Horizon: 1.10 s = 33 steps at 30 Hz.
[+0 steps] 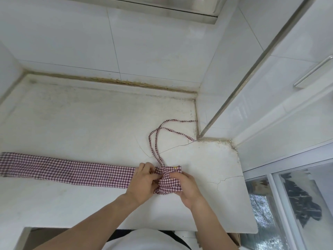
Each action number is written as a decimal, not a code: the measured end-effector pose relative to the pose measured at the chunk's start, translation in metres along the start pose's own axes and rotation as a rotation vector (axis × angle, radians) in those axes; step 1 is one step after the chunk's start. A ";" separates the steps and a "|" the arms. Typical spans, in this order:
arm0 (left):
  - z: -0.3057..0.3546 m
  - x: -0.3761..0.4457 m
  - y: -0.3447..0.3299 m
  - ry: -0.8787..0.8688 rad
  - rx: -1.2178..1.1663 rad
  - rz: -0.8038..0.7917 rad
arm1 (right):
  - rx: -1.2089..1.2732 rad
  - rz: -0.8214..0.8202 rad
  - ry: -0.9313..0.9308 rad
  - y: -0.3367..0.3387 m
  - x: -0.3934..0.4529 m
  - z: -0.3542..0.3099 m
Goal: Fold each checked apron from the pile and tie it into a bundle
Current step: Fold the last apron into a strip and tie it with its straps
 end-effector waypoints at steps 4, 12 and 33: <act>0.005 0.005 -0.009 0.240 -0.318 -0.164 | -0.066 0.102 0.026 -0.011 -0.008 -0.002; -0.017 -0.020 0.006 0.840 -1.411 -0.209 | -0.246 -0.012 0.082 -0.056 -0.032 -0.012; -0.110 -0.054 0.072 0.714 -0.694 -0.125 | -0.055 -0.172 -0.105 -0.096 0.014 0.052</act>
Point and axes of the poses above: each hand's wrist, its own x-axis towards the middle knuckle, its own y-axis out of the back of the hand, z = x × y, the point moved 9 cm from there along x, towards the middle knuckle, and after that the axes turned 9 degrees about -y, right-handed, at the moved point
